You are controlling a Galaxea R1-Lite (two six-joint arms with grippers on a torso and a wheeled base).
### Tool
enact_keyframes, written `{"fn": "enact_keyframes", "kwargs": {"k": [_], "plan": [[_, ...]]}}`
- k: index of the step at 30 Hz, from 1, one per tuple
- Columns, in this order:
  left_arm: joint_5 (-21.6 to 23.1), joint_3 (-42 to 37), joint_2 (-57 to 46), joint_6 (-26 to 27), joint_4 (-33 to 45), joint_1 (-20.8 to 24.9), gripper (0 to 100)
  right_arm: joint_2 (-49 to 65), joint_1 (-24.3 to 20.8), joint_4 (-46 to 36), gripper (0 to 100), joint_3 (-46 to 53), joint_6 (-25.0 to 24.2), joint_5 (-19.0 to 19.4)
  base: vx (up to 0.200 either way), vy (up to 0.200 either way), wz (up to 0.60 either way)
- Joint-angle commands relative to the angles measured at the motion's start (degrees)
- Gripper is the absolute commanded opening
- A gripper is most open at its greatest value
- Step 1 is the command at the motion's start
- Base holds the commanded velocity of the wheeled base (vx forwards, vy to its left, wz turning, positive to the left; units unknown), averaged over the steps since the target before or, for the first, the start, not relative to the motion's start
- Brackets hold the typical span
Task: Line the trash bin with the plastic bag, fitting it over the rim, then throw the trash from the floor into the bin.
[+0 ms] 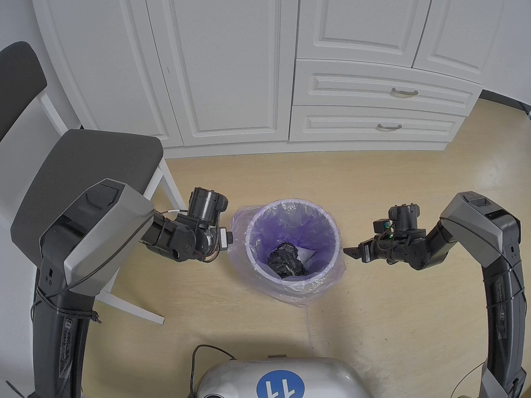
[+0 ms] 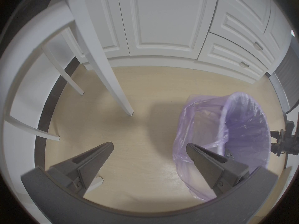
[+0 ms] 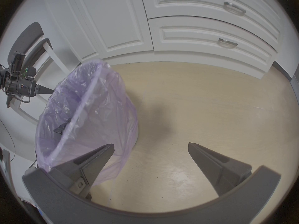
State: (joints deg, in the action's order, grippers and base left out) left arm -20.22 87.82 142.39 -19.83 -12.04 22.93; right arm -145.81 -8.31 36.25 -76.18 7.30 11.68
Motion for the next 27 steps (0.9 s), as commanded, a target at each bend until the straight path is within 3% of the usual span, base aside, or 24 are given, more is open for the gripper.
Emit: {"fn": "enact_keyframes", "kwargs": {"k": [1,5,14,27], "plan": [[-0.3,-1.0,-3.2,0.0,-0.2,0.9,100,2.5,0.8,0.1,100,0.9,0.1,0.0,0.000,0.000,0.00],[-3.7,-1.0,-3.6,1.3,-0.4,1.6,100,3.3,1.0,0.1,100,1.1,0.0,0.0,0.000,0.000,0.00],[-5.7,-1.0,-5.5,3.1,-0.7,3.3,100,4.7,1.9,0.1,100,1.2,0.0,0.1,0.000,0.000,0.00],[-5.7,-0.5,-9.7,3.8,-0.7,5.7,100,7.6,2.0,0.3,100,3.1,0.0,0.1,0.000,0.000,0.00]]}}
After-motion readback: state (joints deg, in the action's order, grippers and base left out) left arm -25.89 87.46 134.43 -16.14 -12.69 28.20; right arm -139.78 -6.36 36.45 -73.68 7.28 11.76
